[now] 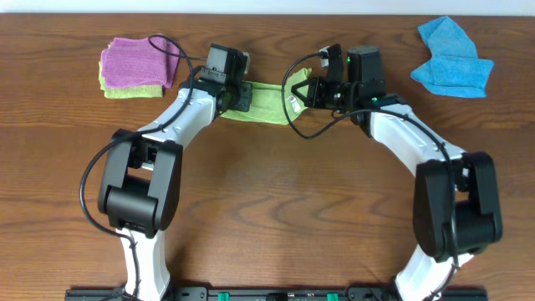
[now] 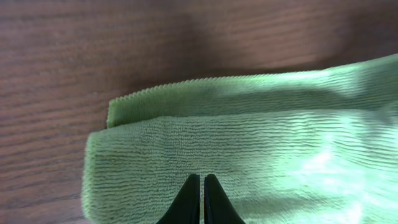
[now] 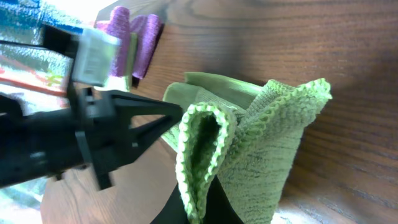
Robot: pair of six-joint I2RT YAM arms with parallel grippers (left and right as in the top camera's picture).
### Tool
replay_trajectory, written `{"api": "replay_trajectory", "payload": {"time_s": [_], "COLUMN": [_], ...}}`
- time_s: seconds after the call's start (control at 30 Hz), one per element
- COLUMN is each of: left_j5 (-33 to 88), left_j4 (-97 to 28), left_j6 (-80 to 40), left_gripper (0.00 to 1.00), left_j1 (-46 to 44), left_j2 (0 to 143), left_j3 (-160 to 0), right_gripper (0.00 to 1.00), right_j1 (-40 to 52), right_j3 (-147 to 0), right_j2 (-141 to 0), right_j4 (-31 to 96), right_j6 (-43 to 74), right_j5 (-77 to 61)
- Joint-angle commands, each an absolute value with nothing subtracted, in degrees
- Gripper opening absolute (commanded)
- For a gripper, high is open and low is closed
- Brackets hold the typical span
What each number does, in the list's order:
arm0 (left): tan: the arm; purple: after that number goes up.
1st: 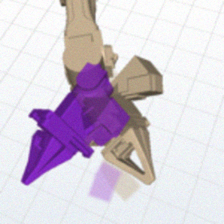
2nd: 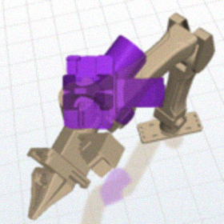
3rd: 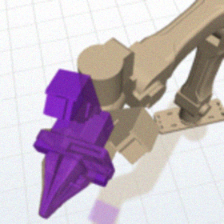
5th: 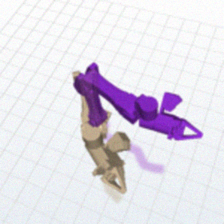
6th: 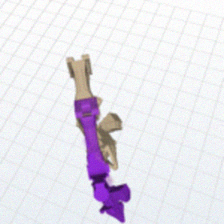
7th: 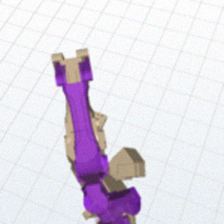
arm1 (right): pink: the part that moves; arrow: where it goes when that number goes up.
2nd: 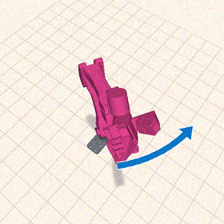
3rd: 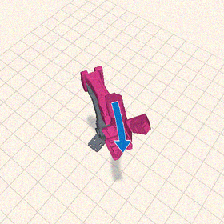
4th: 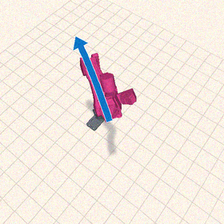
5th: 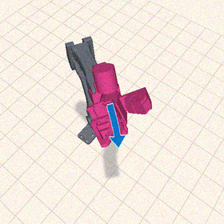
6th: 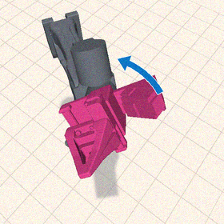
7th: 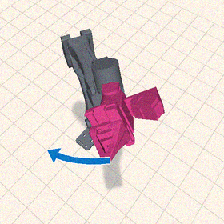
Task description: Fold the cloth
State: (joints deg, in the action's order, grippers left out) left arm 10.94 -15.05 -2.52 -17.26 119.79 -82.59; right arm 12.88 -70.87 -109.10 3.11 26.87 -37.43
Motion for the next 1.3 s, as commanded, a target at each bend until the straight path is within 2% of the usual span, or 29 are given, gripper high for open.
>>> {"api": "replay_trajectory", "payload": {"time_s": [0.0,0.73,1.27], "left_j5": [9.87,9.26,12.69], "left_j4": [-15.22,-18.52,-20.34], "left_j6": [-1.23,-1.96,-8.21], "left_gripper": [0.06,0.06,0.06], "left_j1": [-17.08,-22.90,-24.08], "left_j2": [121.67,125.21,125.14], "left_j3": [-82.63,-82.19,-78.89], "right_gripper": [0.02,0.02,0.02], "right_j1": [13.19,12.32,9.80], "right_j3": [-72.12,-72.12,-72.12], "right_j2": [-106.39,-106.39,-106.37], "right_j4": [3.99,9.72,9.69], "right_j6": [24.32,20.47,19.00], "right_j5": [-36.56,-34.28,-31.66]}}
